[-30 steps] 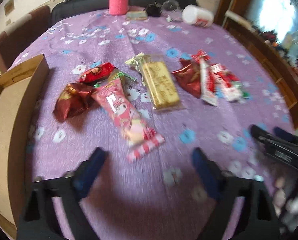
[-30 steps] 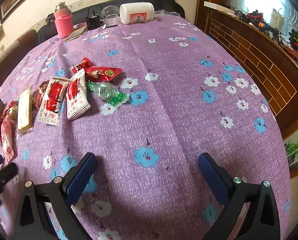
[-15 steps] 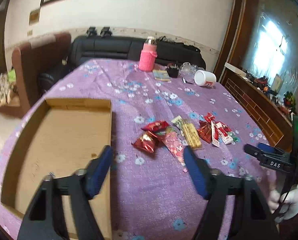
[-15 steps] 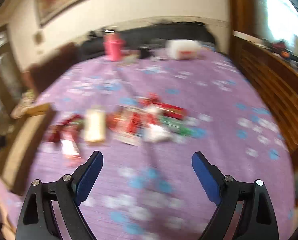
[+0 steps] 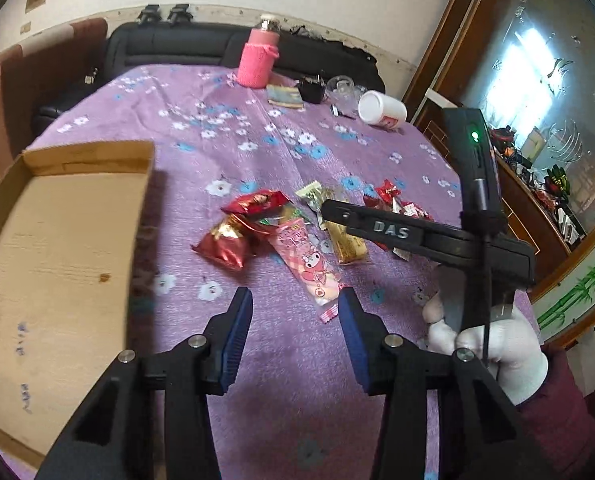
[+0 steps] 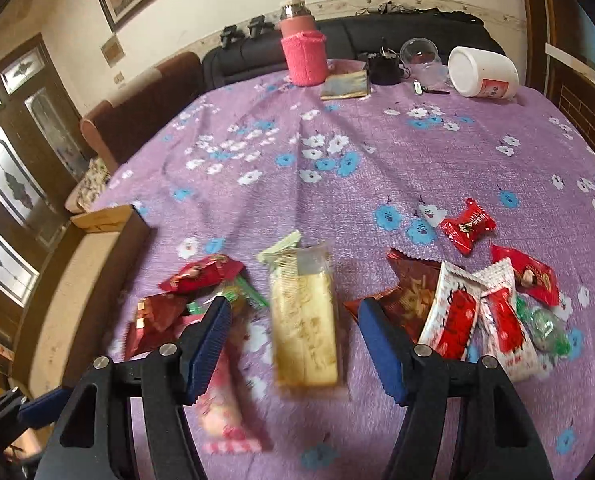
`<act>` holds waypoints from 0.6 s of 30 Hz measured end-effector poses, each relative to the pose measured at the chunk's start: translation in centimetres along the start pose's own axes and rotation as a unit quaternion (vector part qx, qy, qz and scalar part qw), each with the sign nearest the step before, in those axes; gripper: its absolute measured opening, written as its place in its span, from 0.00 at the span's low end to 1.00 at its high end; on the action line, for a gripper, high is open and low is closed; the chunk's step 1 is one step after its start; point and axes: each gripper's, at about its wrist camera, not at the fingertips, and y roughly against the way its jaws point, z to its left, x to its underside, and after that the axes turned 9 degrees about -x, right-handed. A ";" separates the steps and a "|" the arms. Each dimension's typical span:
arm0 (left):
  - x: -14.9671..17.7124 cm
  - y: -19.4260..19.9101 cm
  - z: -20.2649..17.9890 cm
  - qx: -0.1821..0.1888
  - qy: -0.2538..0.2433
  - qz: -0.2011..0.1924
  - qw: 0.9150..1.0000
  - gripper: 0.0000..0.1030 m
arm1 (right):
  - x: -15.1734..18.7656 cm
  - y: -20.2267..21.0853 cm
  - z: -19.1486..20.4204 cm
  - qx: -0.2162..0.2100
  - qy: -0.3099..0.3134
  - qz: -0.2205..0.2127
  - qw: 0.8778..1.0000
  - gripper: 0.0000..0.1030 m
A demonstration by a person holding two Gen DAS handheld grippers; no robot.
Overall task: Organize snacks
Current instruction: 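Grasp the pink candy bar with the left tool while the right tool grasps the yellow cake pack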
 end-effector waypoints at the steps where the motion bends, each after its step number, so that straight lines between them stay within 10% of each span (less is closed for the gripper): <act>1: -0.1 -0.6 -0.3 0.007 0.001 0.007 1.000 0.42 | 0.1 -0.4 -0.2 -0.008 -0.002 0.006 1.000 0.39; 8: -1.4 -3.9 -2.2 0.015 0.004 0.029 0.999 0.42 | 0.7 0.6 -2.3 -0.049 -0.041 -0.017 0.998 0.11; 15: -2.2 -8.6 -3.8 -0.028 -0.012 0.054 0.998 0.42 | 0.7 0.4 -3.2 -0.055 -0.045 -0.016 0.997 0.11; 18: -2.3 -9.2 -4.6 -0.050 -0.028 0.035 0.998 0.42 | 0.6 0.8 -3.9 -0.075 -0.059 -0.025 0.995 0.35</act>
